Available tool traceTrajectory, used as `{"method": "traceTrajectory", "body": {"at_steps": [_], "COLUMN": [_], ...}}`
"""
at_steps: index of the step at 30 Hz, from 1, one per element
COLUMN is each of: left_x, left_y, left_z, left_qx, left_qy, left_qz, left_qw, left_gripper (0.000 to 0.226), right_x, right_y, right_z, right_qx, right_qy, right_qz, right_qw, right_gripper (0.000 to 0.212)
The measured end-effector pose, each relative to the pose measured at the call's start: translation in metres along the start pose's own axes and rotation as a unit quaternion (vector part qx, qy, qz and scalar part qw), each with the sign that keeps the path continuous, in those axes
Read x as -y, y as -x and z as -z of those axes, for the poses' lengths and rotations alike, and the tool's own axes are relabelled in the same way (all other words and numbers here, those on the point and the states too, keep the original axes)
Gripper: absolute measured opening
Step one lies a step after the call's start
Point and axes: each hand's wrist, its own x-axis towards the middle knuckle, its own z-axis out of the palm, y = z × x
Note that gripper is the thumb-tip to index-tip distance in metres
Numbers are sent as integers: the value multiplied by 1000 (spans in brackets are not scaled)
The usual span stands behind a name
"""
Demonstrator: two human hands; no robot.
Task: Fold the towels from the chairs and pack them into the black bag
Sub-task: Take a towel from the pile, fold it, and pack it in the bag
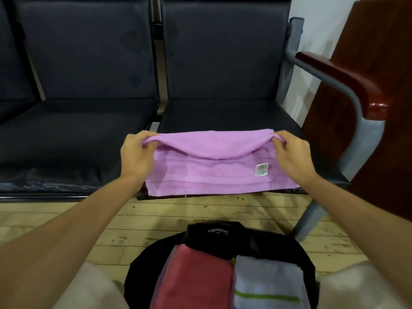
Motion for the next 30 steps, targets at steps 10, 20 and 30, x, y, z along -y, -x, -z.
{"method": "traceTrajectory", "body": {"at_steps": [10, 20, 30], "left_x": [3, 13, -4], "left_y": [31, 14, 6], "left_z": [21, -5, 8], "left_qx": [214, 184, 56], "left_qy": [-73, -130, -38], "left_qz": [-48, -49, -2], "left_qw": [973, 973, 998], "left_gripper": [21, 22, 18], "right_x": [-3, -8, 3], "right_y": [25, 7, -11], "right_z": [20, -8, 10], "right_qx": [175, 172, 30], "right_qy": [88, 88, 7], "right_qz": [21, -18, 2], "right_qw": [980, 981, 1000], "right_gripper": [22, 32, 27]}}
